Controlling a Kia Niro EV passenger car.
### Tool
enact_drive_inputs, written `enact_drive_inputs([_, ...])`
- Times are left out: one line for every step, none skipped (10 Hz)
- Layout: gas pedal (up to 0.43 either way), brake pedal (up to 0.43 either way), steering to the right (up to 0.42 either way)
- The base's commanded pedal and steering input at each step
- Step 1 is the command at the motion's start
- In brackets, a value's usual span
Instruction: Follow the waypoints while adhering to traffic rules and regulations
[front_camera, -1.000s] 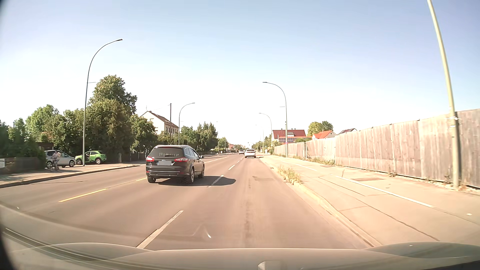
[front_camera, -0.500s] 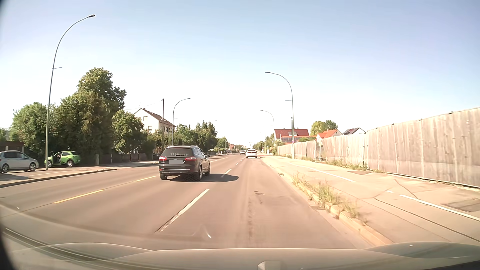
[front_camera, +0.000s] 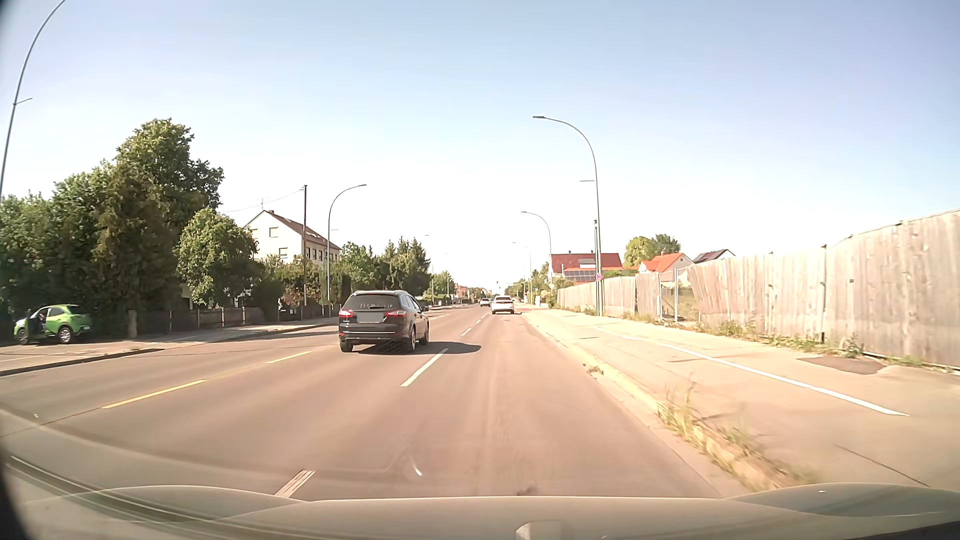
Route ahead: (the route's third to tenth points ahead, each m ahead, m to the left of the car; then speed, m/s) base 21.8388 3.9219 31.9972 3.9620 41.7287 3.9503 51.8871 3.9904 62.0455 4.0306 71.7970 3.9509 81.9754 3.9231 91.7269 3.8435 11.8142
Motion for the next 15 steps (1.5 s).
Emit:
enact_drive_inputs([0.000,0.000,-0.004])
enact_drive_inputs([0.000,0.000,-0.003])
enact_drive_inputs([0.000,0.000,-0.003])
enact_drive_inputs([0.000,0.000,-0.004])
enact_drive_inputs([0.000,0.000,-0.004])
enact_drive_inputs([0.000,0.000,-0.008])
enact_drive_inputs([0.000,0.000,-0.009])
enact_drive_inputs([0.000,0.000,-0.009])
enact_drive_inputs([0.000,0.000,-0.009])
enact_drive_inputs([0.000,0.000,-0.008])
enact_drive_inputs([0.000,0.000,-0.005])
enact_drive_inputs([0.000,0.000,-0.002])
enact_drive_inputs([0.000,0.000,-0.002])
enact_drive_inputs([0.000,0.000,-0.002])
enact_drive_inputs([0.000,0.000,-0.002])
